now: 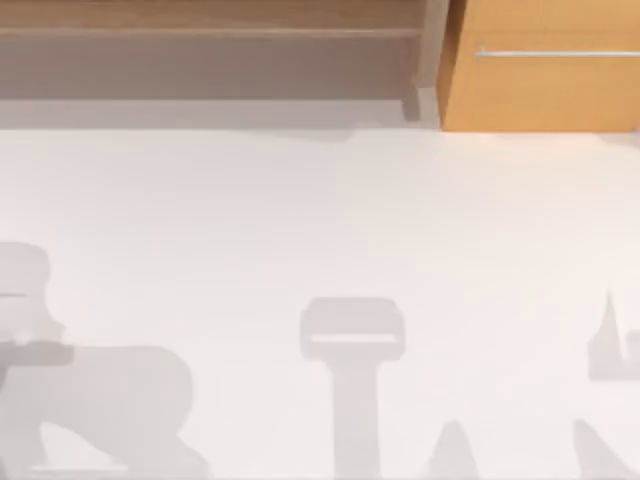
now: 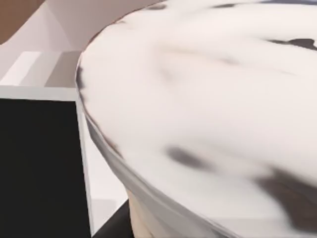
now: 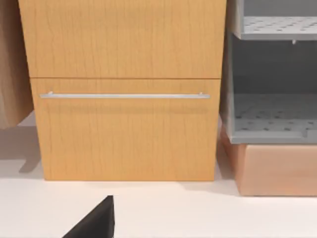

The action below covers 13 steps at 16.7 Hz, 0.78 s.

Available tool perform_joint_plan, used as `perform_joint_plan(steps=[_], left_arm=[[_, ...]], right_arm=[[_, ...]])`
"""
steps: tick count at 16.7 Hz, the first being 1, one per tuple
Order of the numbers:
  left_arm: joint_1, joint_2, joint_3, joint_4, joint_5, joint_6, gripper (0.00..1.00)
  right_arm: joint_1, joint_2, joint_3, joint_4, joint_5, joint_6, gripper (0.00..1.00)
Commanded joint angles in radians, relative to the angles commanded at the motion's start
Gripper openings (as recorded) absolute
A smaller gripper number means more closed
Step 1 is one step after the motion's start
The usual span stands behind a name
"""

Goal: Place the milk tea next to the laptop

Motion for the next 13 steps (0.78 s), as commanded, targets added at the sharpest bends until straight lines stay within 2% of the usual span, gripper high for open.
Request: perform_joint_plan(steps=[7,13], left_arm=[[-0.036,-0.013,-0.122,0.246,-0.029,-0.005,0.00],[-0.047,0.155,-0.124,0.437,-0.030,-0.010,0.00]], right_arm=[[0.000,0.000,0.000,0.000,0.000,0.000,1.00],[0.000,0.000,0.000,0.000,0.000,0.000,1.00]])
